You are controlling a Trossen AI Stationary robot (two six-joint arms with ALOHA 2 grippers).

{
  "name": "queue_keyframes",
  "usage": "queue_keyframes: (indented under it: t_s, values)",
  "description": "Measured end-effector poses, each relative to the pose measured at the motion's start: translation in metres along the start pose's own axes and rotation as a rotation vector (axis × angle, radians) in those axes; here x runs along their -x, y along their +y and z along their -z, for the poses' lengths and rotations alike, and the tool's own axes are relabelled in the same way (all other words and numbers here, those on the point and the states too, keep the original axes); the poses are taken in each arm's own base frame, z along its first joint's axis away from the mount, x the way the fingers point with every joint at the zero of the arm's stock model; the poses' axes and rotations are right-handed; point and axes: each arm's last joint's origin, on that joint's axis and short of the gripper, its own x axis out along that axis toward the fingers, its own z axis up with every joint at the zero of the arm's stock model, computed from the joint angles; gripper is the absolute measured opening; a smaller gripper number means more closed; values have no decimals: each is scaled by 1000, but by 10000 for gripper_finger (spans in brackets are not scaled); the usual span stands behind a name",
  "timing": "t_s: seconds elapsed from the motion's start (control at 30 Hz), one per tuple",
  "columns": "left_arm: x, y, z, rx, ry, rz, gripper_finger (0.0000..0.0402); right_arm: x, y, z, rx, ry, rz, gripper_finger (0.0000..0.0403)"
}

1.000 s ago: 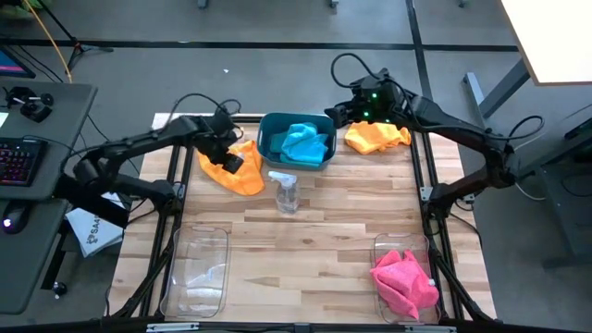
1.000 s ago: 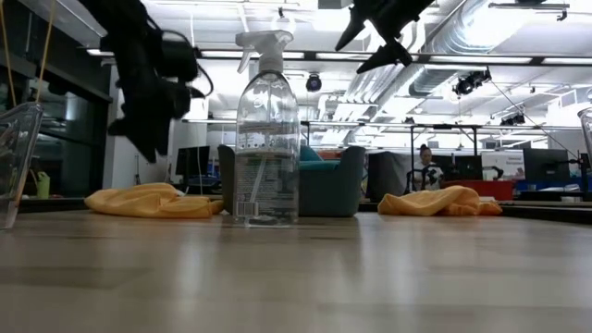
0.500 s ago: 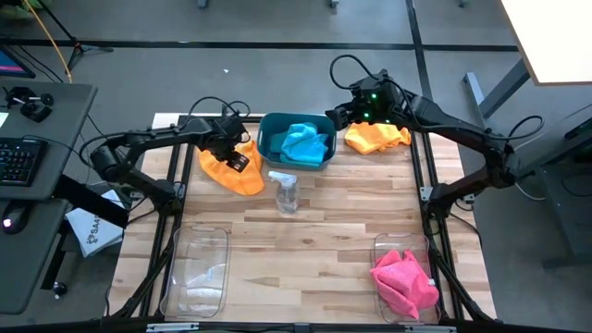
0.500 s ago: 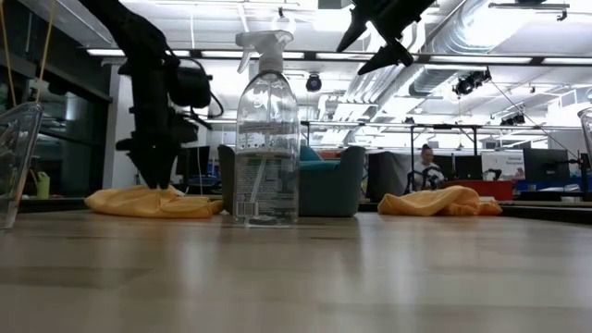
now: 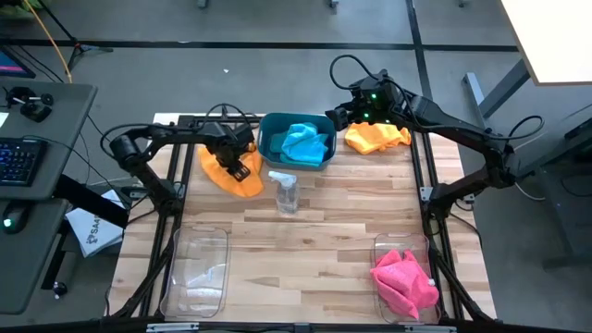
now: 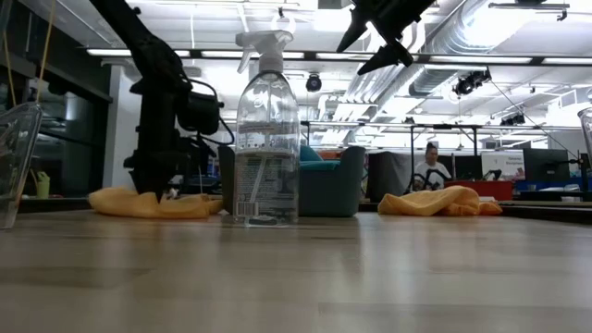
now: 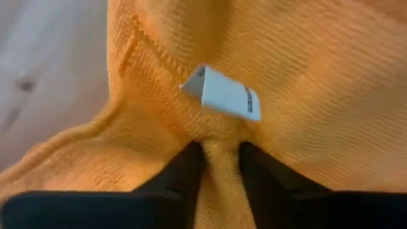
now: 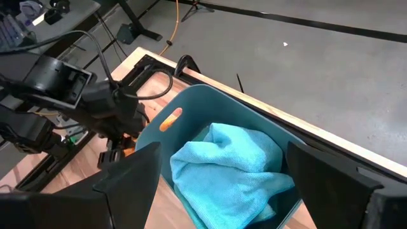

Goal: Sort microfiber towel by color & place in baskets
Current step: Put the left orange microfiber towel into the left transparent bin

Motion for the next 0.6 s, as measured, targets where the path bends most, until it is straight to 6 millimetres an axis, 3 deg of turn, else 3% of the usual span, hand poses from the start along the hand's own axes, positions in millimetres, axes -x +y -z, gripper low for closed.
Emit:
queue_keyframes:
  t_s: [0.1, 0.23, 0.5, 0.6]
  values:
    - [9, -4, 5, -6, -19, 94, 20, 0, 0, 0, 0, 0, 0, 332]
    - [50, -6, 18, 9, -163, 192, 5, 0, 0, 0, 0, 0, 0, 332]
    - [170, -7, 99, -33, -499, 358, 1, 0, 0, -1, 7, -8, -4, 332]
    - [208, -11, 131, -152, -583, 475, 1, 0, 1, -2, 6, -17, -8, 332]
